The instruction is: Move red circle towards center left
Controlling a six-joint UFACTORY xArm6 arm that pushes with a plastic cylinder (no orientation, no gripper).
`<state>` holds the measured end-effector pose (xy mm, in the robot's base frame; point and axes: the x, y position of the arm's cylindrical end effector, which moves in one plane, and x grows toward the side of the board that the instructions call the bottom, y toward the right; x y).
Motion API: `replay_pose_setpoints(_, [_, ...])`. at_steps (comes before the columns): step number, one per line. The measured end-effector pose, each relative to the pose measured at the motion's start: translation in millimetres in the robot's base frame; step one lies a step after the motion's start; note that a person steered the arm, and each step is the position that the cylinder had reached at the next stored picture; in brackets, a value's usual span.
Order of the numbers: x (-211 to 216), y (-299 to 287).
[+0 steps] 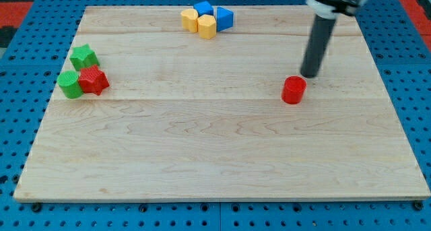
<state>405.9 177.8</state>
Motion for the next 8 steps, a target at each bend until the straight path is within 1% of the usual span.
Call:
replay_pose_setpoints(1, [34,-23])
replay_pose_setpoints(2, [-7,-78])
replay_pose_setpoints(3, [-16,-135])
replay_pose_setpoints(4, [-17,-54])
replay_pose_setpoints(5, [11,-63])
replay_pose_setpoints(6, [15,-121])
replay_pose_setpoints(7, [8,-183])
replay_pose_setpoints(8, [3,-221])
